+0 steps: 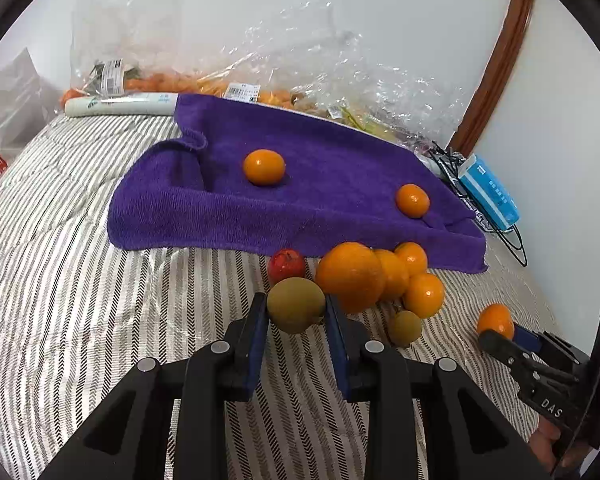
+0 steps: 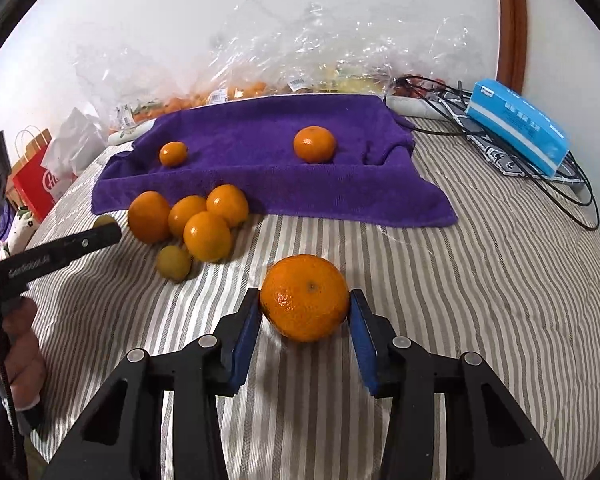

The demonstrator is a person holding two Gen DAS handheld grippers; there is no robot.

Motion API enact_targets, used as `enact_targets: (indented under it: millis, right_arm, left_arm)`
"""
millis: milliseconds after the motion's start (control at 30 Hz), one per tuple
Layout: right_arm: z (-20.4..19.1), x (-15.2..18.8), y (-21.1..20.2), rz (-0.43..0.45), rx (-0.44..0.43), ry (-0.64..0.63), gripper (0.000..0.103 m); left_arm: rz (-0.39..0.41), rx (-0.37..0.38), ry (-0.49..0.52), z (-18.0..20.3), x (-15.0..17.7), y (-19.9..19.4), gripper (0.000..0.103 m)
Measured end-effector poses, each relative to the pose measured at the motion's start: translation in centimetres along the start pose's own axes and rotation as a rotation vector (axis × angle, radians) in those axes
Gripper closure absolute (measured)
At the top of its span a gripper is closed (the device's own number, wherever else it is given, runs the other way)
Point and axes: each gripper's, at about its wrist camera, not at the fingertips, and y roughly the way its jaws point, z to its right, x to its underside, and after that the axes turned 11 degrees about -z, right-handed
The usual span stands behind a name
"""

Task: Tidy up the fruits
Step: 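Lift and carry the green fruit and the orange over the purple towel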

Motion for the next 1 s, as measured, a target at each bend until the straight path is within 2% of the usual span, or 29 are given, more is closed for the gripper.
enact_targets:
  millis: [200,467,633,733,1000]
  right_arm:
    - [-0.5,0.4,-1.9,0.019,-0.027,0.021,0.06]
    - [-0.4,0.9,-5.1,0.086,0.02,0.017,0.06]
    - [-0.3,0.9,-5.2,0.069,-0.03,0.053,0.06]
    - [-0.9,1.1,-5.4,0.07,-0.007,0.043,0.06]
    - [-1.2,1.5,-5.9,0.089,-0.013,0.063,0.06]
  left_arm:
    - [0.015,0.002,-0.001,-0.1,0.1,-0.3,0.076]
    - [0.034,-0.005,0.015,0.3,0.2,-0.7,0.076]
    - [0.045,-0.015,0.001,0.1,0.2,-0.8,0.076]
    - [0.052,-0.02,0.006,0.2,0.2,-0.9,0.076]
    - [0.05,-0.025,0.006,0.3,0.3,-0.9,0.076]
